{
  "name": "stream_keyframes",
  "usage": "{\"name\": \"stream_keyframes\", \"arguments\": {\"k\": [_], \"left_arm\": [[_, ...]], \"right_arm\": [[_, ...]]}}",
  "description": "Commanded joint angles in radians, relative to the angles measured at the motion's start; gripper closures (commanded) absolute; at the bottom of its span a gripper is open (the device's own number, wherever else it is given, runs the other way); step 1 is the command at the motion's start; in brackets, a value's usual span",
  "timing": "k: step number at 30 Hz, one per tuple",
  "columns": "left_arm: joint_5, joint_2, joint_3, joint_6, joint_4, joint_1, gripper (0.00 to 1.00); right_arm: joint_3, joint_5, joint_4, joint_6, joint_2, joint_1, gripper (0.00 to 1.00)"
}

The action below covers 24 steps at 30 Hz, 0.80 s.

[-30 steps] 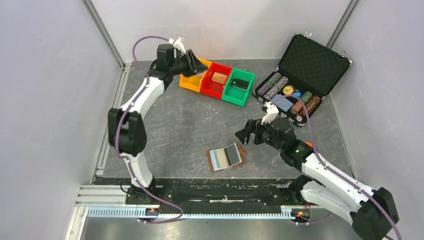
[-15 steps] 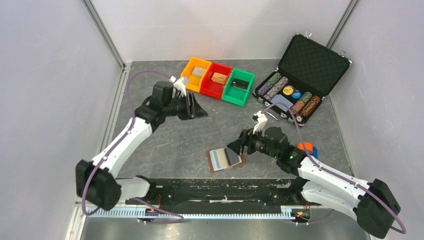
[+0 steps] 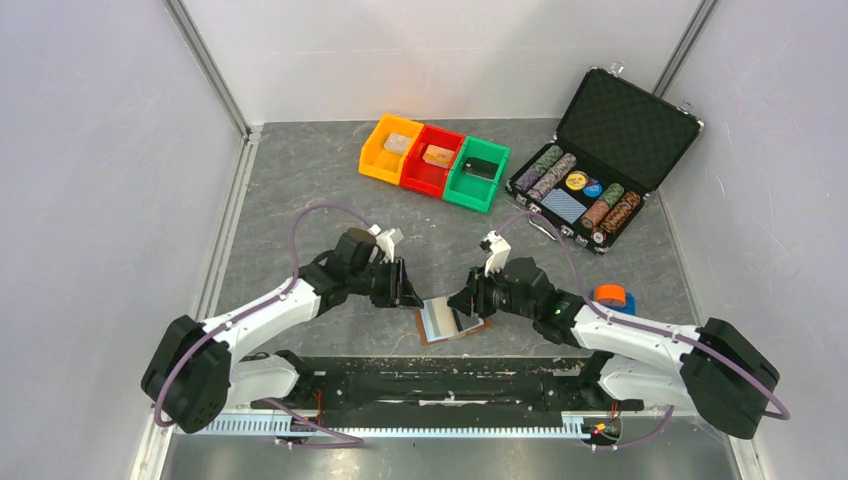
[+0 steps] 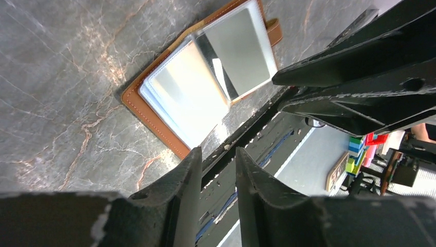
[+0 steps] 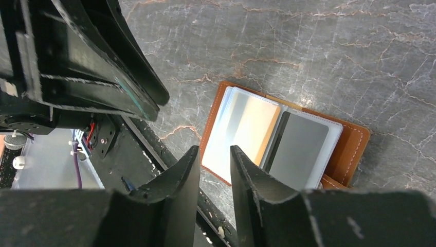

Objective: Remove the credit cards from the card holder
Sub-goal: Remove the credit card from the card holder.

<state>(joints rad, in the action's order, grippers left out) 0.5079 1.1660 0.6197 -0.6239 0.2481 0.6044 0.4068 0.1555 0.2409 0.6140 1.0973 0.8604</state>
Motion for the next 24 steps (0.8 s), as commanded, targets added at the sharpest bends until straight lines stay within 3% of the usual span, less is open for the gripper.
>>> {"name": "stream_keyframes", "arguments": {"k": [1, 10, 24], "left_arm": [[0.015, 0.04, -0.066, -0.084, -0.213, 0.027, 0.65], [0.043, 0.195, -0.111, -0.125, -0.398, 0.069, 0.78], [-0.026, 0.297, -0.127, -0.067, -0.331, 0.088, 0.82]], "right_arm": [[-0.008, -0.011, 0.075, -0.012, 0.048, 0.004, 0.71], [-0.011, -0.015, 0.087, -0.027, 0.134, 0.004, 0.71], [-0.089, 0.055, 0.219, 0.031, 0.223, 0.004, 0.67]]}}
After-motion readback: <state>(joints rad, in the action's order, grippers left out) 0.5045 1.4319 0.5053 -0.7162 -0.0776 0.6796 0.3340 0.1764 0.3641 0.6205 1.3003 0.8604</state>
